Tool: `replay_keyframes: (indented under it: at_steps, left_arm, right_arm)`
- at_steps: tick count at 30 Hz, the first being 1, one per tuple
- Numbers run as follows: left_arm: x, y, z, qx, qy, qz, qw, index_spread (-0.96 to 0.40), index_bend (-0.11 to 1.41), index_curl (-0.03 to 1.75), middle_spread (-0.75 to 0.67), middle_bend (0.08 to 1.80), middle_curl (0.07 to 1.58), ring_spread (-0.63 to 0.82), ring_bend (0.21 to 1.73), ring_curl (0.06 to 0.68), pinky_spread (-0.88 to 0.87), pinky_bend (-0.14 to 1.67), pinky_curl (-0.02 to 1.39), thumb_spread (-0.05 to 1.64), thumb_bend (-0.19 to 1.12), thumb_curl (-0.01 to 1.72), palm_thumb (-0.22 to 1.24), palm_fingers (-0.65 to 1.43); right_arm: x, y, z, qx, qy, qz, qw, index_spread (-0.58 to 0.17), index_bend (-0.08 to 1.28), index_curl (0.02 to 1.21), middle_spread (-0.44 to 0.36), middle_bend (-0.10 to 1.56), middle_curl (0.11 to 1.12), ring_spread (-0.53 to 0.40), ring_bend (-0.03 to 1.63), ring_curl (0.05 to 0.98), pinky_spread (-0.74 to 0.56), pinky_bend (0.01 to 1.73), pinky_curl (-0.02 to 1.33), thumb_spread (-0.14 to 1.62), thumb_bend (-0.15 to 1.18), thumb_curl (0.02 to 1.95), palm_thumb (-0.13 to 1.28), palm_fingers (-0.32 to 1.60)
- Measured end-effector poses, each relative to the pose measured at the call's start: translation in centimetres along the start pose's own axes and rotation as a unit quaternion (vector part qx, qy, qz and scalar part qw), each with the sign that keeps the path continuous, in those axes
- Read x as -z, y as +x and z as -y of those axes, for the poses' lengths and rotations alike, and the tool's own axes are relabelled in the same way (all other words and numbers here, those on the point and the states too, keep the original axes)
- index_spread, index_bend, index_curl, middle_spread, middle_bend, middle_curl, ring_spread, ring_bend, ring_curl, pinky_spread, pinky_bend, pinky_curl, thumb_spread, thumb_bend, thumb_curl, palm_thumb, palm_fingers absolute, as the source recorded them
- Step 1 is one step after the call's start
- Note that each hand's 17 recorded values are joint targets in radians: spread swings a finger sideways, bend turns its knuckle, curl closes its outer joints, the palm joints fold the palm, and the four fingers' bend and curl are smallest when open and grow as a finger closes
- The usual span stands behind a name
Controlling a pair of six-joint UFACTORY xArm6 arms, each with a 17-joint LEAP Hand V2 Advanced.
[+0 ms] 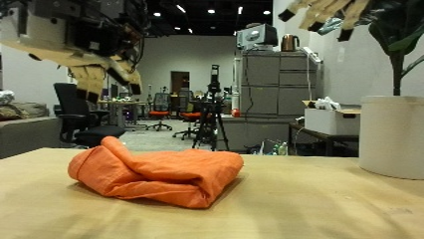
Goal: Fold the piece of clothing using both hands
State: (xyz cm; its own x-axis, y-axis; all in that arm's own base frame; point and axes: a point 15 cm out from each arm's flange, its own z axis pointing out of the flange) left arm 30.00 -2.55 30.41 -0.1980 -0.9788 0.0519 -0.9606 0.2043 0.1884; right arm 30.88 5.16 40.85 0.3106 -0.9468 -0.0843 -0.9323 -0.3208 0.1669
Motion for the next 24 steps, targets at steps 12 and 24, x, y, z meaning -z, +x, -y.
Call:
replay_keyframes:
  at_steps: [12, 24]
  left_arm:
    - [-0.4, 0.4, 0.1, -0.008, -0.011, -0.001, 0.9999, 0.10, 0.17, 0.33, 0.23, 0.19, 0.30, 0.47, 0.44, 0.219, 0.46, 0.25, 0.32, 1.25, -0.01, 0.30, 0.41, 0.04]
    - [-2.1, -0.8, -2.1, -0.002, 0.005, -0.007, 1.0000, 0.09, 0.17, 0.33, 0.21, 0.19, 0.31, 0.47, 0.45, 0.221, 0.46, 0.24, 0.32, 1.25, -0.01, 0.31, 0.48, 0.05]
  right_arm:
    - [-5.0, 2.5, -1.2, -0.046, 0.004, 0.010, 0.999, -0.335, 0.17, 0.30, 0.098, 0.20, 0.32, 0.247, 0.31, 0.213, 0.35, 0.39, 0.27, 1.34, -0.01, 0.30, 0.51, 0.04]
    - [-6.0, 2.6, -0.5, -0.045, -0.001, 0.012, 0.999, -0.316, 0.18, 0.31, 0.109, 0.19, 0.32, 0.248, 0.28, 0.221, 0.35, 0.34, 0.28, 1.34, -0.01, 0.27, 0.50, 0.06]
